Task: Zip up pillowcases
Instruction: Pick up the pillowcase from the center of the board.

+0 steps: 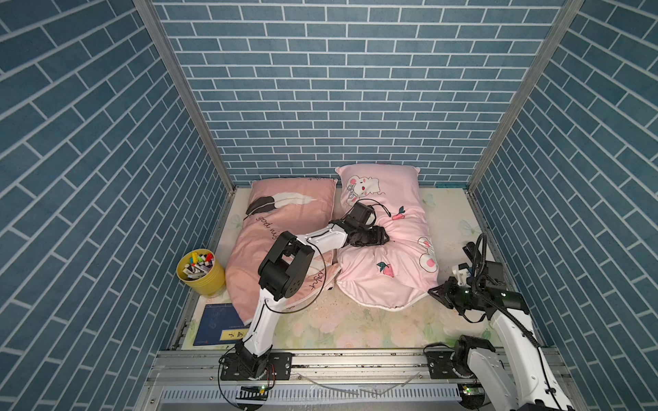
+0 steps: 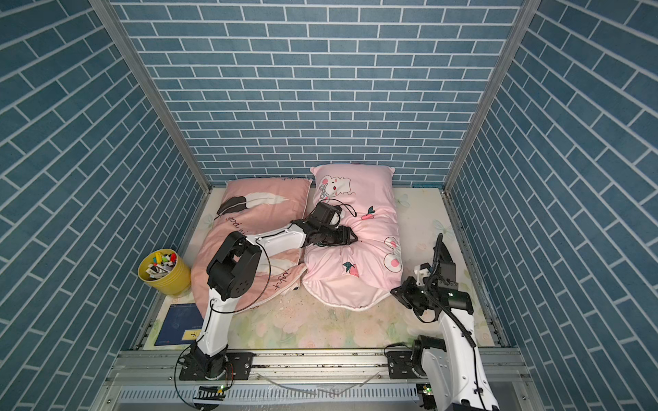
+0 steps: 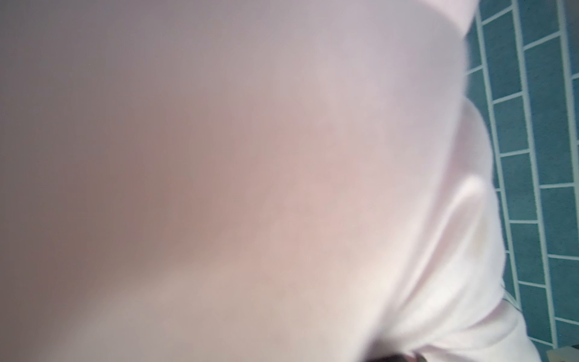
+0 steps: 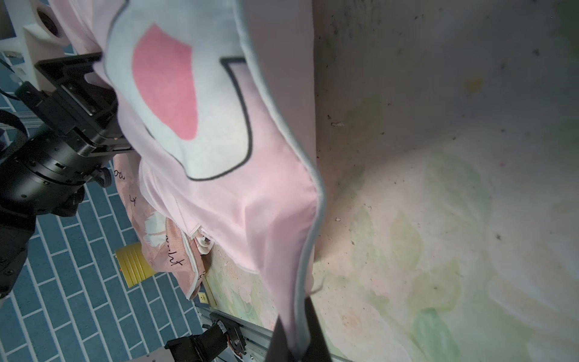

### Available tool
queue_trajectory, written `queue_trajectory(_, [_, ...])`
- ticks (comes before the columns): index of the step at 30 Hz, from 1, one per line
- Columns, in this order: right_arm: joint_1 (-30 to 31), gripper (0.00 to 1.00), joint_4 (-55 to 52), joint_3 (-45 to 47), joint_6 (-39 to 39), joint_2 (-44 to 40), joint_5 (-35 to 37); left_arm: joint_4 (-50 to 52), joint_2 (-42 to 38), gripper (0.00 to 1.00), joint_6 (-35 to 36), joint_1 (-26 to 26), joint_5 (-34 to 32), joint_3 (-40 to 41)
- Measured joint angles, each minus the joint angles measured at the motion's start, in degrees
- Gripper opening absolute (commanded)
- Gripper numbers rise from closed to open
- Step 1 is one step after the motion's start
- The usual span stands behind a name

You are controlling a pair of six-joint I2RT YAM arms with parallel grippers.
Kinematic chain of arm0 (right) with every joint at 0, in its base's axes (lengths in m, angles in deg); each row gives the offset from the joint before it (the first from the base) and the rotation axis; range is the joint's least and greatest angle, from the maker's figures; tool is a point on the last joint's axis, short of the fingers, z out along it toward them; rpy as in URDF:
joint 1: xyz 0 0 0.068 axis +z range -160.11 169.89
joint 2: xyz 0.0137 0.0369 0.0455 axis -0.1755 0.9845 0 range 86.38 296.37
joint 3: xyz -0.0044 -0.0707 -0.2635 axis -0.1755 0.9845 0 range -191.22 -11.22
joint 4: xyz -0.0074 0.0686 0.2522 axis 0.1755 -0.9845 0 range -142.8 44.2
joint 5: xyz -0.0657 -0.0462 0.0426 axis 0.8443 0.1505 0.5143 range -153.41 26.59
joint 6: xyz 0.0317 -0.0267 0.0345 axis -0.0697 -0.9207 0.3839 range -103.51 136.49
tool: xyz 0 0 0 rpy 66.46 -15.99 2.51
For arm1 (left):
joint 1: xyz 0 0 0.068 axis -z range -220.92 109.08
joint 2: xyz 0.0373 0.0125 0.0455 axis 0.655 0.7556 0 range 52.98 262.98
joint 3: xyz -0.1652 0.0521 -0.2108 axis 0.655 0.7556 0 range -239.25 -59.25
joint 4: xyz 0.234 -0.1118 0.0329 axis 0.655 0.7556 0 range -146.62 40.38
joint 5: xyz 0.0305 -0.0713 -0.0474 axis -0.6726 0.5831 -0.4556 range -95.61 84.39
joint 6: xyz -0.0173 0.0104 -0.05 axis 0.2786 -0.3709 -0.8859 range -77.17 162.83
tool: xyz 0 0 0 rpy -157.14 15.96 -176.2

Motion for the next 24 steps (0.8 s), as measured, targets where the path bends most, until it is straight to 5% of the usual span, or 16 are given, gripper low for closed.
queue_trajectory(7, [0.00,0.00,-1.20,-0.90,-0.55,0.20,0.09,-6.93,-8.70,0.91,-0.79,-0.11,-1.88,10.95])
queue_trajectory(14, [0.00,0.00,-1.62,-3.65,-2.51,1.70,-3.87,-6.97,-20.68,0.94,-1.62,-1.22,-6.95,18.56])
queue_trajectory(24, [0.28,0.00,1.07,-4.94,-4.63,2.97,-14.53,-8.28,-32.28,0.74,-7.65,2.95,-0.04,26.64])
